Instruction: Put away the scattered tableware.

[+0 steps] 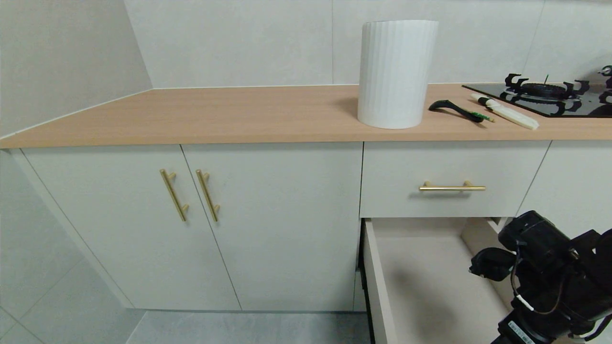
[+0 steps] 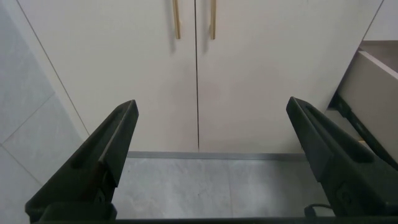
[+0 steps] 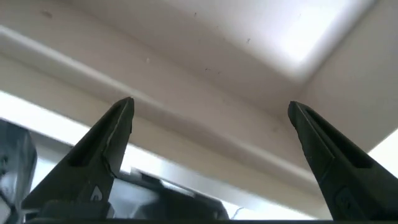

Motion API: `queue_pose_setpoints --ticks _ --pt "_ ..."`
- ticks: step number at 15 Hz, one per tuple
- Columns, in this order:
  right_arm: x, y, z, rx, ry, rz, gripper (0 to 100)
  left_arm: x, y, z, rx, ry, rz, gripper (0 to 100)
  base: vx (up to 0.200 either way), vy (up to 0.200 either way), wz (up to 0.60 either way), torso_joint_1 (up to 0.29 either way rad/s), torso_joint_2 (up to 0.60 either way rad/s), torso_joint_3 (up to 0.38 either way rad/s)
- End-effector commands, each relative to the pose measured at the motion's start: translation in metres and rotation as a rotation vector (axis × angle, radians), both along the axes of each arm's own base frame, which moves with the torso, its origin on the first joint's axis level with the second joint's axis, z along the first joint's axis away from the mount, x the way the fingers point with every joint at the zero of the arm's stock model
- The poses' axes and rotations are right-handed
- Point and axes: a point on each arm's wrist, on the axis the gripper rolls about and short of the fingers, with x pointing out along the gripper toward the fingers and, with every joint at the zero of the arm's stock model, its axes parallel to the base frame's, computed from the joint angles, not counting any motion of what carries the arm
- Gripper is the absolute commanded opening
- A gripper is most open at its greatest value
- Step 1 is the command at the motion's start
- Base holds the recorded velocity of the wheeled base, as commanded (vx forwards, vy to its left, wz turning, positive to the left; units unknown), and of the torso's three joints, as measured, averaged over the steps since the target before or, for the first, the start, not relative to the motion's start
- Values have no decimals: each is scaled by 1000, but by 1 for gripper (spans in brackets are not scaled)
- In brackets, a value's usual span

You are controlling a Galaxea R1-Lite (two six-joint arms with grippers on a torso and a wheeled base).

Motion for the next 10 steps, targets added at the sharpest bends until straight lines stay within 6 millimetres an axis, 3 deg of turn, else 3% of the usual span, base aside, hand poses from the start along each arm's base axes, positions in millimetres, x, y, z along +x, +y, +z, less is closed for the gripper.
queue_pose_setpoints --ticks 1,4,10 --pt "-1 2 3 2 -11 10 100 0 0 0 0 2 0 100 0 0 0 0 0 0" --pt "7 4 11 23 -55 -13 100 0 0 0 0 0 0 100 0 0 0 0 0 0" --pt "26 2 62 244 -365 -248 100 0 0 0 0 0 0 100 0 0 0 0 0 0"
